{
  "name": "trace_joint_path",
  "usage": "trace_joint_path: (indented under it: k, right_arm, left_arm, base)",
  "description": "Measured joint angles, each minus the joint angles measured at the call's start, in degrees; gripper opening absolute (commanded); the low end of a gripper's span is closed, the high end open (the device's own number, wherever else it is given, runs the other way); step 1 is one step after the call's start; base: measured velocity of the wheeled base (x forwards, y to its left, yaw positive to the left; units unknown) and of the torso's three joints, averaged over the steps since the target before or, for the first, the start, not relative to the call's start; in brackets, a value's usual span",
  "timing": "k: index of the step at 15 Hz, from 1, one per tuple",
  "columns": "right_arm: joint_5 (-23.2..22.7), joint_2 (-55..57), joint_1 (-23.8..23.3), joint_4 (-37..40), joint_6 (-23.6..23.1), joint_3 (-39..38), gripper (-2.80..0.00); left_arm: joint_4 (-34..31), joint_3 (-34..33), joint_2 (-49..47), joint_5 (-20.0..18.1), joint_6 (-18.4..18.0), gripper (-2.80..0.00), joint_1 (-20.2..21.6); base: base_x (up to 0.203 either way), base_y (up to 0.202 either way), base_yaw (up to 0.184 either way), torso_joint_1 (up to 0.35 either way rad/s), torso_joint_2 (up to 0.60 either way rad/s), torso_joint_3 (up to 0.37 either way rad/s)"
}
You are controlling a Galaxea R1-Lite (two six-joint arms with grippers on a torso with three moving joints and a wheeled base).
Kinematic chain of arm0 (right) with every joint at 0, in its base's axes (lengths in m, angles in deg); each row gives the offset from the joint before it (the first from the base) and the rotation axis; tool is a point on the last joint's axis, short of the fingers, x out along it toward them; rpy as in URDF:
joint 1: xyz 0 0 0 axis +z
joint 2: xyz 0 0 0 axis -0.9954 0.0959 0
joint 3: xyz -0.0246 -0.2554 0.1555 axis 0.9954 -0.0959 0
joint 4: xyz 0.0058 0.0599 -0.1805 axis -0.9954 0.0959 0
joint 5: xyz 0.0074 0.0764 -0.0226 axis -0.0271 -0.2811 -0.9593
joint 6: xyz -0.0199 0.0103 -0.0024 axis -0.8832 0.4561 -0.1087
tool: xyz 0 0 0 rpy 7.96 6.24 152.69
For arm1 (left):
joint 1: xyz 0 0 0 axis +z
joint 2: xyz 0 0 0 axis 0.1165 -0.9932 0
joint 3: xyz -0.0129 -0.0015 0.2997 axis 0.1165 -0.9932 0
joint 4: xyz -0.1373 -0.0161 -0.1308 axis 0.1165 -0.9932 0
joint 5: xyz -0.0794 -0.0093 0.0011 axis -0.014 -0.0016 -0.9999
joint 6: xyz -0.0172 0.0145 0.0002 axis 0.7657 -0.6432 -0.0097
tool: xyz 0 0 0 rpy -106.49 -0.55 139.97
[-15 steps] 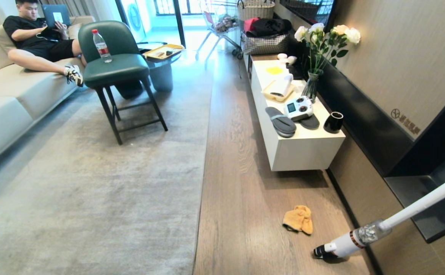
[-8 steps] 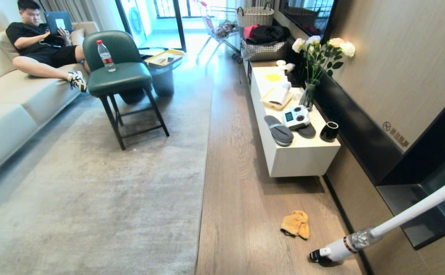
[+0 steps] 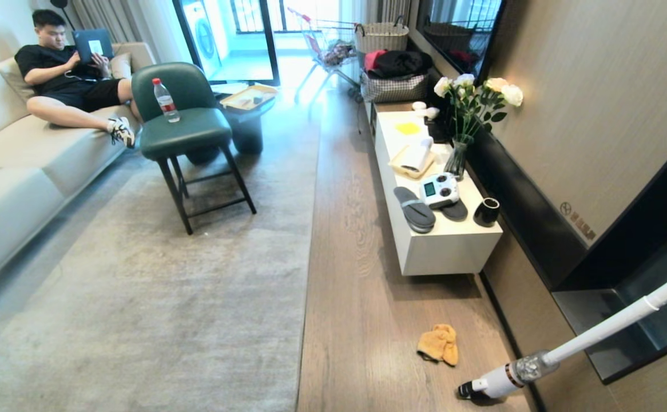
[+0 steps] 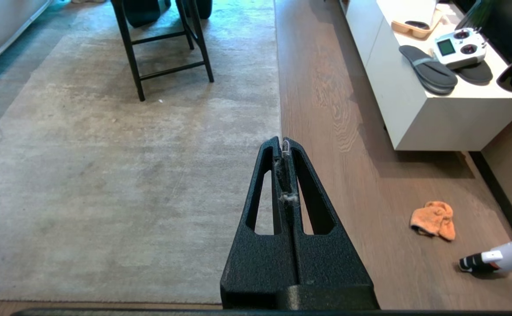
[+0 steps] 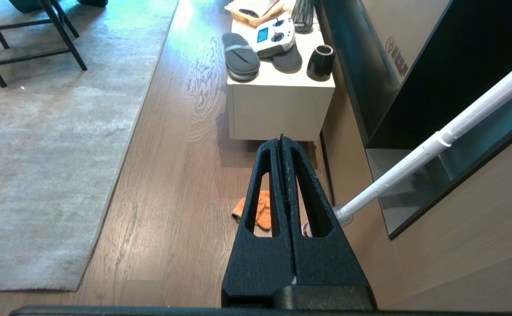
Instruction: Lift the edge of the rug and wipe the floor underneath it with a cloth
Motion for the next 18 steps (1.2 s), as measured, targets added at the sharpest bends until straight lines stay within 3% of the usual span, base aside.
trace_joint_path:
  k: [18]
  right_arm:
    - [0.1, 0.0, 0.0, -0.1, 0.1, 0.0, -2.8]
  left_arm:
    - [0.0, 0.0, 0.0, 0.0, 0.0, -2.8, 0.0]
  base:
    - [0.0, 0.0, 0.0, 0.15, -0.34, -0.19]
